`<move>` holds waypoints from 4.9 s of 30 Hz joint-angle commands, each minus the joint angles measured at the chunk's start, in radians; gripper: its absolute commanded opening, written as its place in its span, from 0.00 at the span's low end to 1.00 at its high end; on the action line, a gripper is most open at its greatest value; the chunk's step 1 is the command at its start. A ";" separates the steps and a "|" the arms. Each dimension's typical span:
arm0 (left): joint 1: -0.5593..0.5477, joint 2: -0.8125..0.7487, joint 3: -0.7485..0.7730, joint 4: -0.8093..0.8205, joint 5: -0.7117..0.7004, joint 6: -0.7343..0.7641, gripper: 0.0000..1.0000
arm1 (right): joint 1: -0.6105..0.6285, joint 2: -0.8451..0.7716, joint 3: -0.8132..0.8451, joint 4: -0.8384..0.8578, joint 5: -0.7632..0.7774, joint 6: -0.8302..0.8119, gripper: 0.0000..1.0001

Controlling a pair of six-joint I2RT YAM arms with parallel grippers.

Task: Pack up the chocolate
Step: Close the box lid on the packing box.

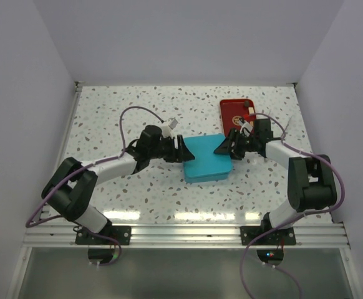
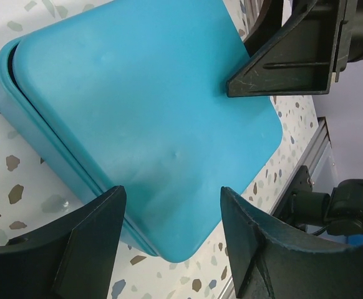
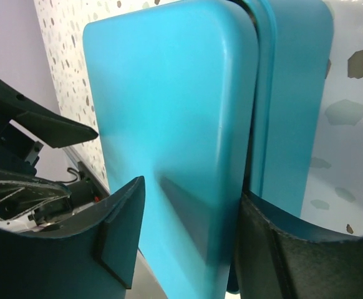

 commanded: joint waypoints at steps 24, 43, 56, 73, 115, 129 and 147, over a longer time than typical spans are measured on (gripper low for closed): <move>-0.016 -0.052 0.049 -0.042 -0.057 0.031 0.67 | 0.005 0.021 0.003 0.011 0.041 -0.022 0.61; -0.021 -0.021 0.071 -0.076 -0.060 0.051 0.66 | 0.020 0.037 0.002 0.001 0.066 -0.031 0.61; -0.026 -0.112 0.075 -0.185 -0.247 0.099 0.67 | 0.011 0.009 0.043 -0.078 0.115 -0.075 0.63; -0.053 0.002 0.055 -0.107 -0.137 0.024 0.69 | 0.008 -0.011 0.085 -0.098 0.117 -0.075 0.66; -0.084 0.062 0.108 -0.062 -0.117 -0.001 0.69 | 0.008 -0.058 0.161 -0.191 0.207 -0.147 0.78; -0.090 0.079 0.137 -0.067 -0.114 0.001 0.69 | 0.008 -0.086 0.207 -0.265 0.275 -0.189 0.78; -0.090 0.080 0.140 -0.076 -0.123 0.005 0.69 | 0.008 -0.120 0.209 -0.300 0.356 -0.224 0.79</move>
